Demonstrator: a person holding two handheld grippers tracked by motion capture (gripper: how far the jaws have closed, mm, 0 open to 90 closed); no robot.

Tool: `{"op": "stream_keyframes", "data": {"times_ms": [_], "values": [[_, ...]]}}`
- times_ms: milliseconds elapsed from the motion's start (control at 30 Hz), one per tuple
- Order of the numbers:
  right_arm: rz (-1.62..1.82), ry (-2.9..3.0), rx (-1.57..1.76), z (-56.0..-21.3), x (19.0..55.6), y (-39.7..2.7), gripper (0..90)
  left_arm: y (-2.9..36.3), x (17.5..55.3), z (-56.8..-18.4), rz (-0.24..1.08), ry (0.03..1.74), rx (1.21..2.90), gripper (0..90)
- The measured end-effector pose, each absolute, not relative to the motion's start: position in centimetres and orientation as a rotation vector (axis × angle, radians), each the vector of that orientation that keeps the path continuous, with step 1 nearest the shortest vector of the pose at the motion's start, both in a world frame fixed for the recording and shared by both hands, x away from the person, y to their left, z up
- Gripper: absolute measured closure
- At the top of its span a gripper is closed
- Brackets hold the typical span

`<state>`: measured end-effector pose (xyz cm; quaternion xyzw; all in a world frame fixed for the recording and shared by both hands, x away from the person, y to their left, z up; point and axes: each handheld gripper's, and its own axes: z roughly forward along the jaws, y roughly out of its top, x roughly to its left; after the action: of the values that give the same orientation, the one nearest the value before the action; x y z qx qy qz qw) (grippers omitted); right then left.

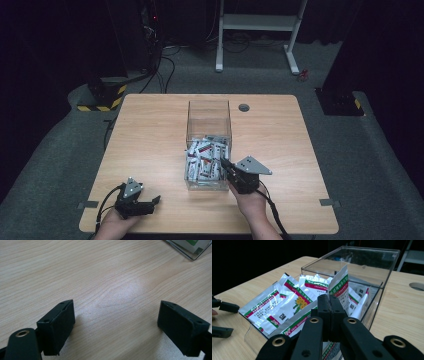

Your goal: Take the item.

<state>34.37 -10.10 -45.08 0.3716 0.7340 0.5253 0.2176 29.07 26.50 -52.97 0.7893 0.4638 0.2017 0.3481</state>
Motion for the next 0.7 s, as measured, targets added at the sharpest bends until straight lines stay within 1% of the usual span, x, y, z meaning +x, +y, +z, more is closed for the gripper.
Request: {"op": "stream_keyframes", "data": {"times_ms": [700], "values": [[1.541, 1.938, 1.002, -43.5, 33.6, -11.2, 90.0, 26.5, 29.1, -53.0, 0.524, 1.202, 2.046, 14.8]]}}
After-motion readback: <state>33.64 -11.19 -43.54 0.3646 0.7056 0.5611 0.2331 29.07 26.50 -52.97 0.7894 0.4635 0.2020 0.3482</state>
